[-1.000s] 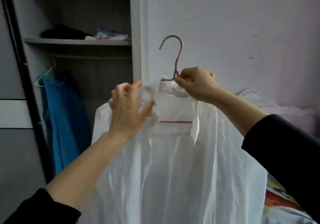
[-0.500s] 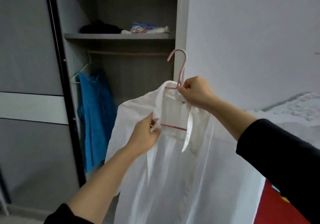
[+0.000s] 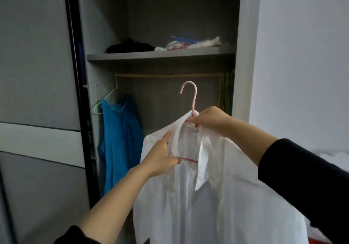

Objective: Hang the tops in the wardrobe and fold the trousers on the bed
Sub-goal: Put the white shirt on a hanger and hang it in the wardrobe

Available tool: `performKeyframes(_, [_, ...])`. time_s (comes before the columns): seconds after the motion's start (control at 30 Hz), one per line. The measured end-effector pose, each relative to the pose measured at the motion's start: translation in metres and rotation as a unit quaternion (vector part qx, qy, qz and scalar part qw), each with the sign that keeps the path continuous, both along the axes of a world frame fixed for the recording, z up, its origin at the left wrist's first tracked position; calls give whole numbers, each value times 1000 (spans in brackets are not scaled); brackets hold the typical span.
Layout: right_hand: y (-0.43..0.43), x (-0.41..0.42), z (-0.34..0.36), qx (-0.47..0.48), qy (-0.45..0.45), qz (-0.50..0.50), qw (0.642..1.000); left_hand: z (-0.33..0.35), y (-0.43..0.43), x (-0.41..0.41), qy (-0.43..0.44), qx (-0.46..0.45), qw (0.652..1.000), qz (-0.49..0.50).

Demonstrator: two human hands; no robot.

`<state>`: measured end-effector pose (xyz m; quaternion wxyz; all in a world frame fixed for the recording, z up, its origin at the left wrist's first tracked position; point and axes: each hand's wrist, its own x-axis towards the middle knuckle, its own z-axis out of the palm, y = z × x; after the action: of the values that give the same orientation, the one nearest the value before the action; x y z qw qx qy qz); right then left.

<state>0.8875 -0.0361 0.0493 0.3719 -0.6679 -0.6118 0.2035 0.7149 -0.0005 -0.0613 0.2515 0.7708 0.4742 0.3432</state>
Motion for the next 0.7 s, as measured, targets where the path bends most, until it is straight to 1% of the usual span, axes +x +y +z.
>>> performKeyframes(0.13, [60, -14, 1, -68, 51, 29, 996, 16, 50, -5, 56, 50, 997, -5])
performKeyframes(0.2, [89, -27, -1, -84, 73, 43, 993, 23, 78, -14, 82, 56, 995, 8])
performKeyframes(0.3, [140, -46, -5, -69, 114, 47, 990, 29, 131, -35, 99, 57, 992, 58])
performKeyframes(0.4, [195, -67, -8, -53, 160, 48, 984, 38, 180, -60, 123, 66, 987, 84])
performKeyframes(0.53, [273, -99, -7, -29, 235, 56, 970, 55, 257, -100, 150, 115, 976, 109])
performKeyframes(0.63, [325, -123, 3, -31, 306, 64, 950, 71, 320, -129, 164, 142, 968, 128])
performKeyframes(0.7, [358, -140, 16, -25, 308, 61, 949, 87, 361, -149, 170, 157, 963, 137])
